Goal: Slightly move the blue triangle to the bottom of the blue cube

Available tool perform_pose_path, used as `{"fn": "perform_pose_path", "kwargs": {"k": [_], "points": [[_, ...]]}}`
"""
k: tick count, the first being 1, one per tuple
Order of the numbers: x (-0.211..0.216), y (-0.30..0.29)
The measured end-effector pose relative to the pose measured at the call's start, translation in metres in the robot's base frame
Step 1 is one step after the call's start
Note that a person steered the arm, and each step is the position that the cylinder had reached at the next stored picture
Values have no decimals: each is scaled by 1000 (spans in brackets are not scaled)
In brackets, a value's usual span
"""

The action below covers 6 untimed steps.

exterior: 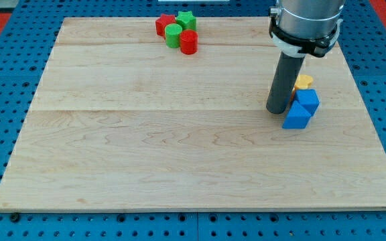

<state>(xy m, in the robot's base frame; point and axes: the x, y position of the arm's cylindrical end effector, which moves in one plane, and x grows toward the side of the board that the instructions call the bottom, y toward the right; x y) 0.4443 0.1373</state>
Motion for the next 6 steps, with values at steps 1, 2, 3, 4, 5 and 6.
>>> {"fn": "perform_pose_path", "kwargs": {"k": [1,2,3,4,5,6], "points": [[21,7],[51,15],[37,33],[49,33],[79,33],[80,34]]}}
